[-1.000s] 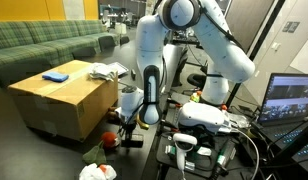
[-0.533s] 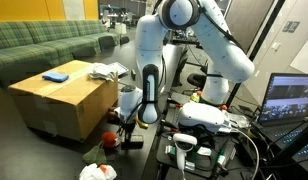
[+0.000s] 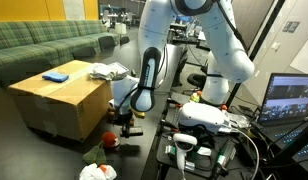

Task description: Put the objects on the table on the box and the objects on the box on the table

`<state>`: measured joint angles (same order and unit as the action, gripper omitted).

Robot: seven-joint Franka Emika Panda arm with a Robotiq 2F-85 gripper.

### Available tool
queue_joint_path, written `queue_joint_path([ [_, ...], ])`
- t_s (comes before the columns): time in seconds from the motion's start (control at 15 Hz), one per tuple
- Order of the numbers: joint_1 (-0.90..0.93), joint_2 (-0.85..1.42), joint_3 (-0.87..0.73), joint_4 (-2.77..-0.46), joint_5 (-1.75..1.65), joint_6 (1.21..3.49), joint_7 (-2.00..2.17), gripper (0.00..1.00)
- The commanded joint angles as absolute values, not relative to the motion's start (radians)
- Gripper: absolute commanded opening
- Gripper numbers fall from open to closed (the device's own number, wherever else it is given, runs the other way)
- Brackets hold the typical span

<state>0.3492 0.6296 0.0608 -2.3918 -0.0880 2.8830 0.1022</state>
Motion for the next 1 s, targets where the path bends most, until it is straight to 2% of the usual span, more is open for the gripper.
queue_joint_path([
  [0.0,0.359,0.434,0.061,-2.413,-0.116,2.674,0.105,0.33],
  [0.4,0.358,0.277,0.065,-2.281,-0.262,2.427,0.181,0.33],
  [0.93,0.34,0.353,0.08,-1.957,-0.343,2.324,0.237,0.33],
])
